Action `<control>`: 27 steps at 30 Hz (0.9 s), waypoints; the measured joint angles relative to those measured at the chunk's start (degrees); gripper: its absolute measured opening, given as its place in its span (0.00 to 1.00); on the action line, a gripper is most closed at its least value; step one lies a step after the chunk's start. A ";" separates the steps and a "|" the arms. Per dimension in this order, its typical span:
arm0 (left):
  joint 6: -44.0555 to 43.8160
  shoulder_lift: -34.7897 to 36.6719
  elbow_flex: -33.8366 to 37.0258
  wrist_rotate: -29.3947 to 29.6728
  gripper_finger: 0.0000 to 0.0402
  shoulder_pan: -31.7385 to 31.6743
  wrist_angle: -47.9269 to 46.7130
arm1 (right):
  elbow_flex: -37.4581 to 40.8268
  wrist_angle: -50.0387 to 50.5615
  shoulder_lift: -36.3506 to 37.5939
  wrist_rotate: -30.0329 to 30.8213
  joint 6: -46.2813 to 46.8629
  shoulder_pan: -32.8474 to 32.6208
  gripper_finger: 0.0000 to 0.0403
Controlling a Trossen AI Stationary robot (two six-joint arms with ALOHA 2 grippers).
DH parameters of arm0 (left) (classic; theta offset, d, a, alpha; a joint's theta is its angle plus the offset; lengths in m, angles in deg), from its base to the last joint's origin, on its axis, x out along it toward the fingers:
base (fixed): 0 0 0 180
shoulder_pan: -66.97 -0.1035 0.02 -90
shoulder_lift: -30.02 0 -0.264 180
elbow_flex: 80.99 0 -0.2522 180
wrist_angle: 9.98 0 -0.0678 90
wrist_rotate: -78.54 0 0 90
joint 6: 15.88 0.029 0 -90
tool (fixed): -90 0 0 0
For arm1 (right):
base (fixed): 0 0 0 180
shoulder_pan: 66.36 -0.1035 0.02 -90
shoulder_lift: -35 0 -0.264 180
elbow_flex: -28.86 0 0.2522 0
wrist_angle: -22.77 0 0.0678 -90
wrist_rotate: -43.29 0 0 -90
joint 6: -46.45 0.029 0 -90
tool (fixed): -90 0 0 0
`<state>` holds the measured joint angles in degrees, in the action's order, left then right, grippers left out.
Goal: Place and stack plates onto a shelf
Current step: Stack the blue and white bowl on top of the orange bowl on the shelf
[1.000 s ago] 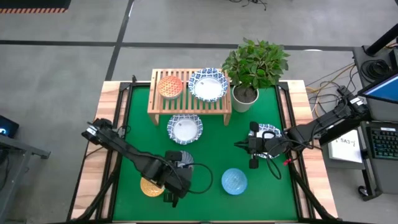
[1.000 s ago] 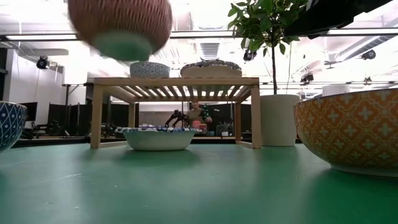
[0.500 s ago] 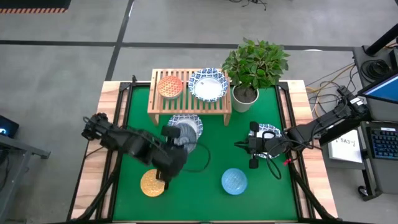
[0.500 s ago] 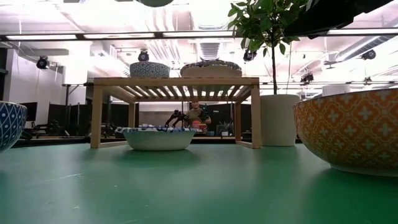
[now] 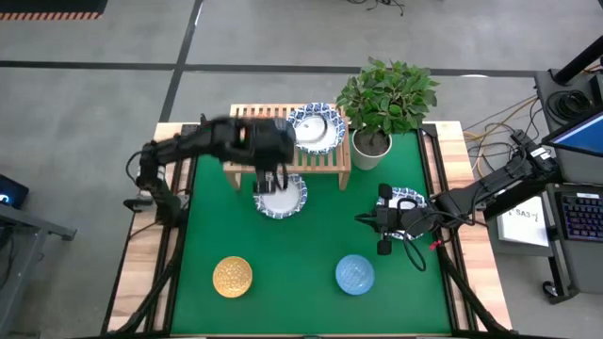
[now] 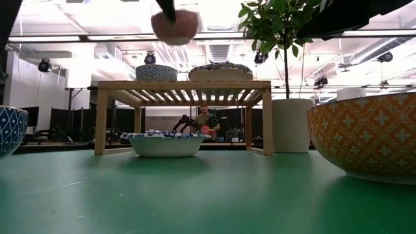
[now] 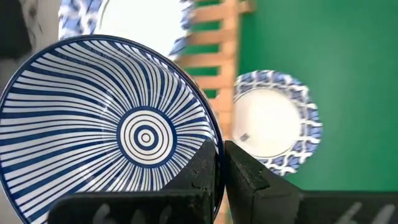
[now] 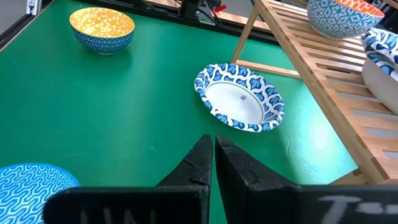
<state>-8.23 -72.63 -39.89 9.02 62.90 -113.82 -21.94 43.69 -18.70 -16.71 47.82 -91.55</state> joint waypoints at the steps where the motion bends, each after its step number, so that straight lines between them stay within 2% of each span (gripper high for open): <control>1: 0.37 0.00 0.00 -0.71 0.00 -2.01 0.02 | 0.00 0.01 0.00 0.00 -0.02 -0.02 0.02; 7: 2.28 -0.11 0.84 -5.95 0.00 -12.61 0.02 | 0.00 0.42 0.00 0.02 -0.09 -0.02 0.02; 10: 2.37 -0.13 2.22 -8.83 0.00 -16.10 0.02 | 0.00 0.64 0.00 0.02 -0.09 -0.02 0.02; 13: 2.85 -0.17 3.92 -9.27 0.00 -18.42 0.04 | 0.00 0.95 0.00 0.02 -0.09 -0.02 0.02; 27: 4.54 -0.07 10.77 -9.44 0.00 -19.57 0.18 | 0.00 1.09 0.02 0.06 -0.09 -0.02 0.02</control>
<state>-3.69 -72.70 -29.12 -0.42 43.33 -113.65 -21.94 44.78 -18.67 -16.64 47.73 -91.57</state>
